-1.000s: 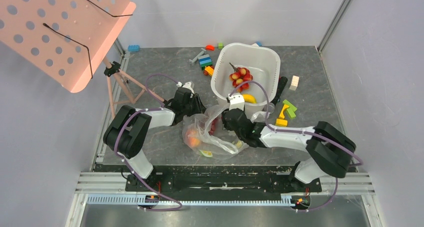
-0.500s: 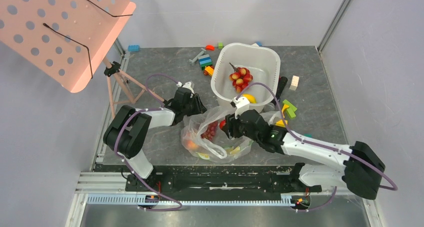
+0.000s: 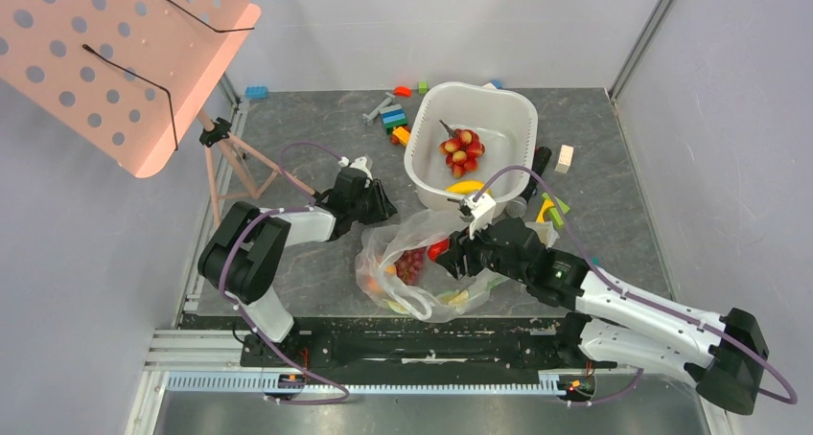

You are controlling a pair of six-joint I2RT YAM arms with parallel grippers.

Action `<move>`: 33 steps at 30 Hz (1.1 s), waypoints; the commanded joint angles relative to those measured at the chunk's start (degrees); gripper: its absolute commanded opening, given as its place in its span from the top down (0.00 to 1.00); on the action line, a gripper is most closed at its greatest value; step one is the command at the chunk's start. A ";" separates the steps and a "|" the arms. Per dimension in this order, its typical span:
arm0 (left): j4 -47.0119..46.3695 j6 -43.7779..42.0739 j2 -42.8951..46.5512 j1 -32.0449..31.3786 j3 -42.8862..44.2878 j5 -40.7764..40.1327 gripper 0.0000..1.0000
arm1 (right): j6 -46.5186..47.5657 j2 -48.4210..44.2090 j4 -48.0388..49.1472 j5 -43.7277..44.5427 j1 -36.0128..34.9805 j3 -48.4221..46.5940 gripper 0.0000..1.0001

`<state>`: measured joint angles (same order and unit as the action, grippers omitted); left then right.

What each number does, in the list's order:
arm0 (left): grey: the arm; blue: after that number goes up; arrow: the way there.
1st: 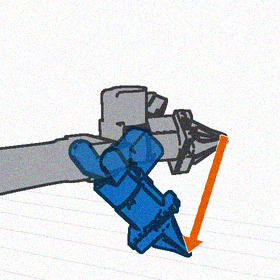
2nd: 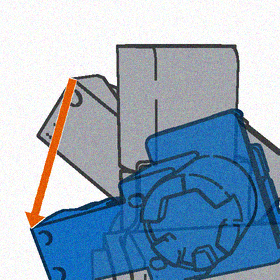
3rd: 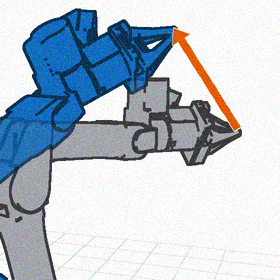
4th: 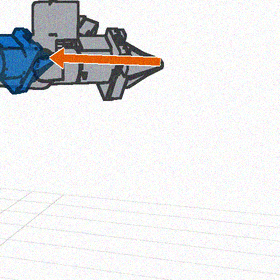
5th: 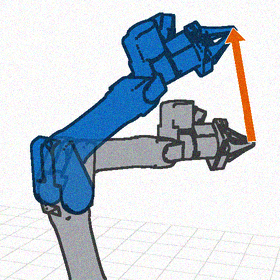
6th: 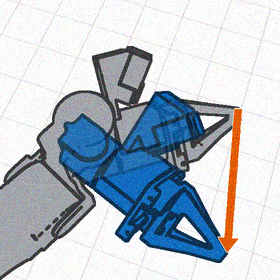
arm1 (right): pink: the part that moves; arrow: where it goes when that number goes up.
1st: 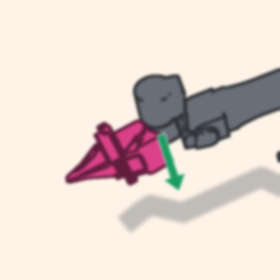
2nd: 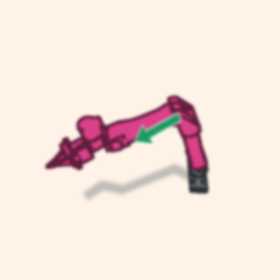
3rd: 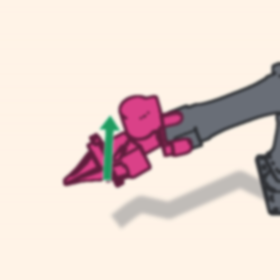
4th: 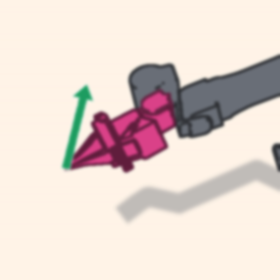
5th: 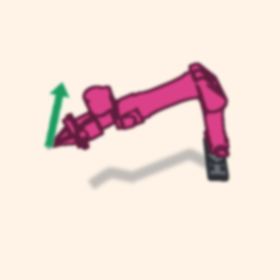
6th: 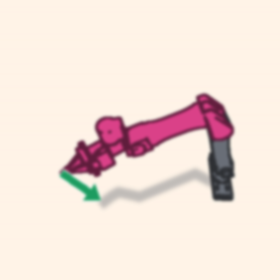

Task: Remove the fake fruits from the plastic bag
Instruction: Take out the fake fruit from the plastic bag.

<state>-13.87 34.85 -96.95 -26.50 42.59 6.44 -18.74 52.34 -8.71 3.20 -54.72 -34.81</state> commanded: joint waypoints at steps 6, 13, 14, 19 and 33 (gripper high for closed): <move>-1.37 0.39 -0.44 -0.31 1.19 0.60 0.58 | 4.09 2.46 3.91 -3.59 0.22 6.05 0.49; -1.40 0.30 -0.64 -0.31 1.30 0.78 0.58 | 4.61 8.61 19.03 1.71 -1.05 15.49 0.50; -1.31 0.31 -0.62 -0.31 1.35 0.78 0.58 | 4.76 9.37 20.17 2.14 -1.45 15.91 0.49; -1.34 0.24 -0.74 -0.31 1.36 0.90 0.58 | 6.36 12.49 20.56 4.31 -3.73 15.40 0.37; -1.33 0.31 -1.01 -0.31 1.45 1.12 0.58 | 7.89 9.38 19.75 7.52 -7.41 13.99 0.18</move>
<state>-13.89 34.87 -96.97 -26.50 42.59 6.66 -11.86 63.40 9.39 9.10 -61.34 -19.35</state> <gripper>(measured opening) 0.420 0.826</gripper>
